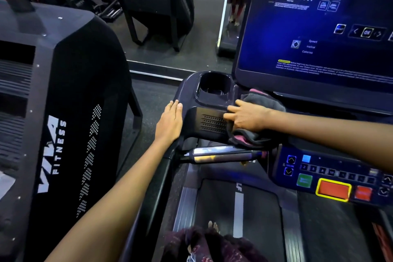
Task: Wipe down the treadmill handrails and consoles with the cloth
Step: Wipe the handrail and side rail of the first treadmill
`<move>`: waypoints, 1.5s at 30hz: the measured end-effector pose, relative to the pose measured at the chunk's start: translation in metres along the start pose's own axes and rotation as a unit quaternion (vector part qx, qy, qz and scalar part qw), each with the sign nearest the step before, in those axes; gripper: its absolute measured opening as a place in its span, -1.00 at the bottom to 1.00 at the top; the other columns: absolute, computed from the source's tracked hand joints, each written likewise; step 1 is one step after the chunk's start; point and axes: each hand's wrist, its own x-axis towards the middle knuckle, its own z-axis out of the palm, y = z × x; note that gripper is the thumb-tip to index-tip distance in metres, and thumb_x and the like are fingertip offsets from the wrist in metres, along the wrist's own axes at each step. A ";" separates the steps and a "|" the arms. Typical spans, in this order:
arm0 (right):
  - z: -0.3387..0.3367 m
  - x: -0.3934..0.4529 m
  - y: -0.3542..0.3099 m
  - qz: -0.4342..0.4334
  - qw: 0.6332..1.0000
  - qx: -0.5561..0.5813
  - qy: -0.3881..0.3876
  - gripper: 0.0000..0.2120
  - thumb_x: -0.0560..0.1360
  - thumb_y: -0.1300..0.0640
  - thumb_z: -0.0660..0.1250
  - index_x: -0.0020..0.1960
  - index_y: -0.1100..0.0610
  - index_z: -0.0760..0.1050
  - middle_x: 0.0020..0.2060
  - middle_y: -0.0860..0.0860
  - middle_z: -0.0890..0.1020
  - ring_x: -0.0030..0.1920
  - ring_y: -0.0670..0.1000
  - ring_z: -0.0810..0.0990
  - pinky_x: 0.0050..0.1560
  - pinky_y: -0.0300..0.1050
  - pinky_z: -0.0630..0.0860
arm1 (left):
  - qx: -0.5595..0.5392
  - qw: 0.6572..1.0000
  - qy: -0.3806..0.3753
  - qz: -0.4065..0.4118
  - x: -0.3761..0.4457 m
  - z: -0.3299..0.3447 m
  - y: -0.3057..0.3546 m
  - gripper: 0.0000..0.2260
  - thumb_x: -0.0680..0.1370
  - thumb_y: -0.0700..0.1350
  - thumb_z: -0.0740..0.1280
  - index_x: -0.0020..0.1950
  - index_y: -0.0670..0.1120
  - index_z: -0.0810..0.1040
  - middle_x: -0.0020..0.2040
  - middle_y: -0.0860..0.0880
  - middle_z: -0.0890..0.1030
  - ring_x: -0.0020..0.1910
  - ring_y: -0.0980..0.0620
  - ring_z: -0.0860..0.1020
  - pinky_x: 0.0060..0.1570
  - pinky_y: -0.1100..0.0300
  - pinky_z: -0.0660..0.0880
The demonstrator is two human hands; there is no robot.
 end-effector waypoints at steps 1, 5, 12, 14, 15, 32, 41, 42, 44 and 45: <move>0.000 -0.004 0.005 0.014 1.000 0.007 -0.012 -0.71 0.60 0.05 0.07 0.15 -0.06 0.54 0.20 -0.01 0.39 0.22 0.09 0.34 0.05 -0.02 0.30 | -0.003 1.000 0.002 0.000 0.000 0.000 0.000 -0.55 0.67 0.08 -0.08 0.51 -0.03 0.23 0.53 0.05 0.19 0.49 0.07 0.17 0.39 0.08 0.13; -0.007 -0.005 0.010 0.067 0.997 0.024 0.014 -0.70 0.60 0.05 0.05 0.12 -0.05 0.55 0.17 0.02 0.41 0.17 0.12 0.38 -0.01 0.00 0.30 | -0.013 1.000 0.008 0.001 0.000 0.001 0.000 -0.56 0.67 0.07 -0.07 0.50 -0.04 0.24 0.52 0.03 0.20 0.49 0.07 0.17 0.40 0.11 0.12; -0.014 0.020 -0.023 0.070 0.988 0.130 0.044 -0.69 0.59 0.14 0.10 0.25 -0.07 0.48 0.24 0.07 0.36 0.21 0.16 0.34 0.12 0.07 0.30 | -0.029 1.000 0.010 0.002 0.001 0.001 0.000 -0.56 0.67 0.06 -0.07 0.50 -0.06 0.25 0.52 -0.01 0.21 0.49 0.03 0.18 0.41 0.10 0.11; -0.021 0.016 -0.019 0.117 0.971 0.200 0.052 -0.65 0.56 0.15 0.13 0.29 -0.11 0.44 0.25 0.05 0.34 0.21 0.13 0.32 0.14 0.05 0.28 | -0.033 0.999 0.010 0.001 0.001 0.001 0.000 -0.56 0.67 0.07 -0.07 0.50 -0.06 0.25 0.52 0.00 0.21 0.49 0.04 0.17 0.41 0.11 0.10; -0.026 0.011 -0.016 0.140 0.961 0.232 0.062 -0.63 0.55 0.15 0.15 0.30 -0.13 0.44 0.26 0.03 0.34 0.20 0.11 0.33 0.11 0.00 0.28 | -0.031 0.999 0.010 0.000 0.001 0.000 0.001 -0.56 0.67 0.07 -0.07 0.50 -0.06 0.25 0.52 0.00 0.21 0.49 0.04 0.17 0.41 0.10 0.10; -0.114 -0.024 -0.124 0.349 0.771 0.515 0.135 -0.66 0.56 0.11 0.19 0.30 -0.14 0.41 0.17 0.03 0.31 0.16 0.13 0.32 0.16 0.06 0.36 | -0.088 0.996 0.003 -0.022 0.009 0.000 -0.006 -0.56 0.67 0.04 -0.05 0.48 -0.11 0.28 0.50 -0.04 0.27 0.47 0.01 0.22 0.39 0.18 0.10; -0.094 0.053 -0.122 0.479 0.610 0.610 0.159 -0.74 0.57 0.11 0.18 0.22 0.13 0.47 0.16 0.16 0.41 0.16 0.24 0.42 0.19 0.11 0.37 | -0.122 0.992 0.013 -0.024 0.012 0.002 -0.011 -0.58 0.67 0.04 -0.05 0.43 -0.05 0.37 0.44 0.00 0.37 0.41 0.03 0.31 0.24 0.28 0.16; -0.092 0.059 -0.117 0.496 0.610 0.598 0.158 -0.75 0.58 0.11 0.17 0.19 0.16 0.48 0.16 0.16 0.43 0.17 0.24 0.42 0.17 0.09 0.35 | -0.123 0.992 0.012 -0.030 0.012 0.002 -0.011 -0.58 0.66 0.05 -0.05 0.44 -0.04 0.36 0.44 0.01 0.36 0.41 0.03 0.30 0.28 0.25 0.15; -0.085 0.071 -0.106 0.520 0.579 0.605 0.168 -0.75 0.58 0.12 0.15 0.14 0.20 0.50 0.14 0.17 0.47 0.16 0.24 0.46 0.14 0.09 0.36 | -0.110 0.993 0.007 -0.044 0.014 0.004 -0.013 -0.58 0.66 0.07 -0.03 0.45 -0.03 0.35 0.46 0.03 0.34 0.43 0.04 0.28 0.34 0.21 0.15; -0.082 0.076 -0.100 0.527 0.549 0.625 0.175 -0.76 0.57 0.13 0.16 0.11 0.22 0.52 0.13 0.18 0.49 0.15 0.24 0.48 0.14 0.09 0.38 | -0.089 0.995 0.004 -0.041 0.016 0.004 -0.015 -0.59 0.66 0.04 -0.02 0.46 -0.04 0.33 0.46 0.01 0.33 0.43 0.03 0.27 0.35 0.23 0.14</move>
